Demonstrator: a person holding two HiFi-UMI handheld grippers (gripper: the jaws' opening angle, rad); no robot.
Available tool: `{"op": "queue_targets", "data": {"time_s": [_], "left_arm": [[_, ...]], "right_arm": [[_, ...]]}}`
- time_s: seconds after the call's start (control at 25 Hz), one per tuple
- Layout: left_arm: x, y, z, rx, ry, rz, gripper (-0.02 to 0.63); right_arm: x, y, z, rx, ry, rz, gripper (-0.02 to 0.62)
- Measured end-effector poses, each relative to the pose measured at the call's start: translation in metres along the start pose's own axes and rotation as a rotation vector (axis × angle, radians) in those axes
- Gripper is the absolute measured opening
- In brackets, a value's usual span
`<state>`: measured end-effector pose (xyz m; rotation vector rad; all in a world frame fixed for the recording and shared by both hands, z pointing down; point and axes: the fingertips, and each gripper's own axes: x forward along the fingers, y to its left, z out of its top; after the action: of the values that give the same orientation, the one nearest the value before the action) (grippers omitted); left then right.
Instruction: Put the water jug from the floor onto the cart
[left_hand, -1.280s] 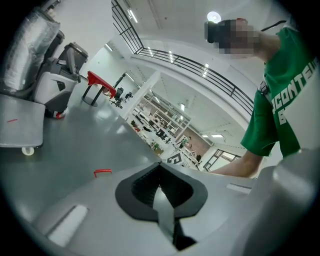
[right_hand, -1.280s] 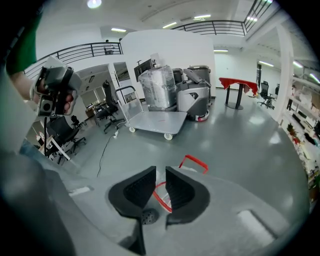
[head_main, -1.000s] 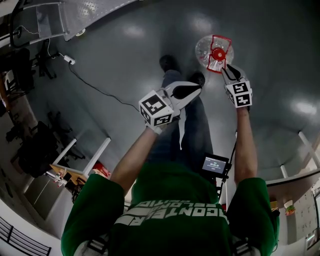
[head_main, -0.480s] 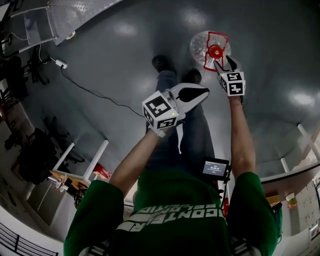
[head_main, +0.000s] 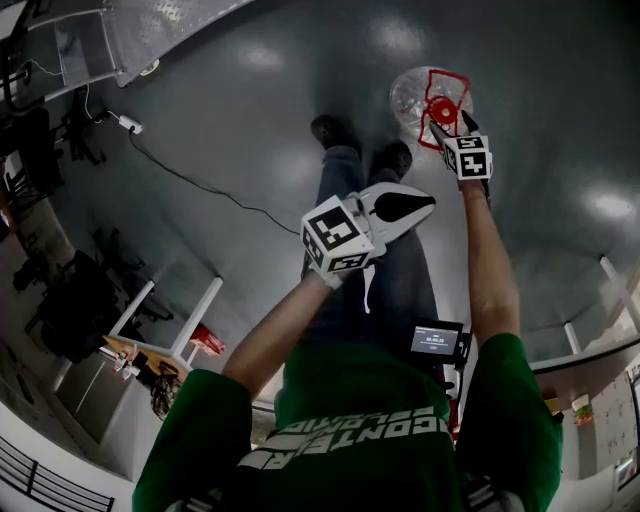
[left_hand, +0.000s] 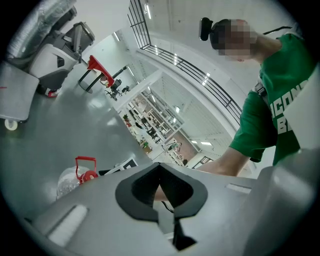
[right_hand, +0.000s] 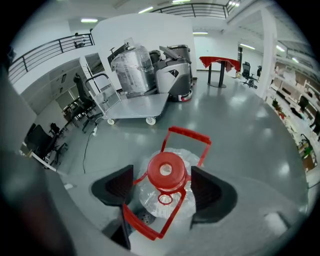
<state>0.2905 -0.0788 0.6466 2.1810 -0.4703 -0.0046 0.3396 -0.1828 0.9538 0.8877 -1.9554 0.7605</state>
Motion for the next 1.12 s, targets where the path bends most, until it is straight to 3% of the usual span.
{"op": "queue_targets", "data": {"time_s": [0.76,1.12], "left_arm": [[-0.019,0.018,0.003,-0.024,-0.002,0.064,0.009],[-0.022,0.018,0.01,-0.01,-0.003,0.079,0.009]], "right_arm": [[0.045,-0.005,-0.01,-0.015,0.111,-0.052,0.339],[0.041,-0.01,-0.013,-0.044,0.15,-0.115,0.305]]}}
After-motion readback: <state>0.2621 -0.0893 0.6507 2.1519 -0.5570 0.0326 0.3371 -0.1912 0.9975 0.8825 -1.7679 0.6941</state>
